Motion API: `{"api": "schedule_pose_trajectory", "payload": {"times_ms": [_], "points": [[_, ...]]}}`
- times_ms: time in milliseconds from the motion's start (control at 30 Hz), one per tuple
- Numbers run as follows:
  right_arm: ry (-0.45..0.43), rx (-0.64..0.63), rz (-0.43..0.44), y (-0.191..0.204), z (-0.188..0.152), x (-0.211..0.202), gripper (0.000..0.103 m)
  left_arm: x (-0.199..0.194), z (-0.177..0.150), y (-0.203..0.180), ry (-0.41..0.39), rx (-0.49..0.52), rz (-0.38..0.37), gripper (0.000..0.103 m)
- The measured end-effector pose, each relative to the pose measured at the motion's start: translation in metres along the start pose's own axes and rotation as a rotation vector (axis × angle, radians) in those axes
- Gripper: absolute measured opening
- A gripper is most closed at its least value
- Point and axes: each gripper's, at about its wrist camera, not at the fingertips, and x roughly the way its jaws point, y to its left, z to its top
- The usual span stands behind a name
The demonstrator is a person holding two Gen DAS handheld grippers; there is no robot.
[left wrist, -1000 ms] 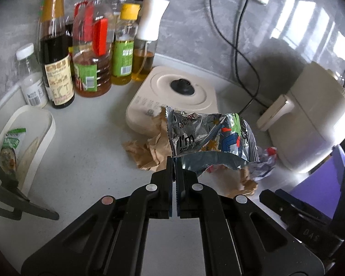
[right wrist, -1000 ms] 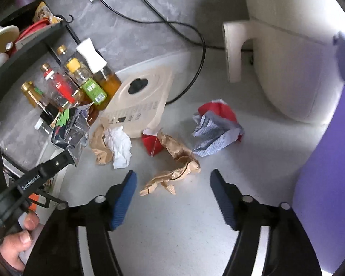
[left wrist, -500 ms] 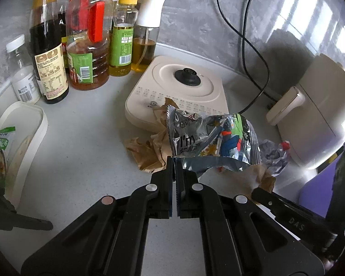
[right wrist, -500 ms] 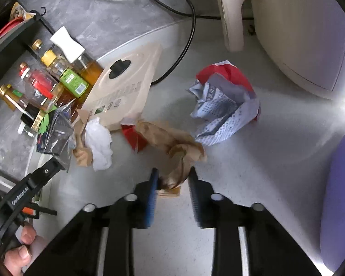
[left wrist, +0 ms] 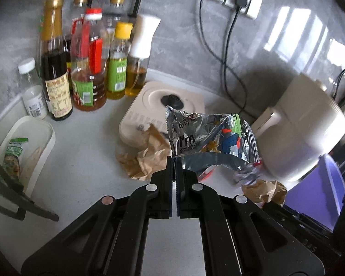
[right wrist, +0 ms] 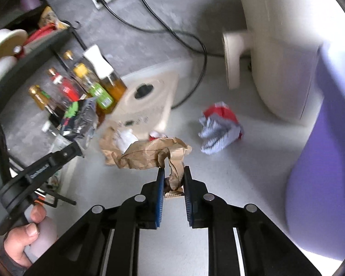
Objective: Collect trash
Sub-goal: 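Carry the snack bag and brown paper over the lavender bucket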
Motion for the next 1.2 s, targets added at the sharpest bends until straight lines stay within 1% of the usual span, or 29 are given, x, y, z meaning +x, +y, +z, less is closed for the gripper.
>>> {"api": "schedule_pose_trajectory", "payload": {"times_ms": [267, 367, 567, 867, 1200], "points": [[-0.102, -0.048, 0.019, 0.008, 0.015, -0.055, 0.016, -0.036, 0.007, -0.028, -0.077, 0.033, -0.025, 0.003], [-0.150, -0.058, 0.020, 0.005, 0.021, -0.077, 0.016, -0.045, 0.009, -0.038, -0.099, 0.050, -0.034, 0.003], [-0.211, -0.058, 0.016, -0.007, 0.027, -0.106, 0.016, -0.058, 0.008, -0.061, -0.127, 0.074, -0.064, 0.003], [-0.282, -0.036, -0.020, -0.033, 0.022, -0.141, 0.016, -0.070, 0.002, -0.100, -0.142, 0.129, -0.125, 0.003], [-0.351, 0.057, -0.089, -0.081, 0.013, -0.178, 0.016, -0.070, -0.009, -0.158, -0.123, 0.228, -0.206, 0.003]]}}
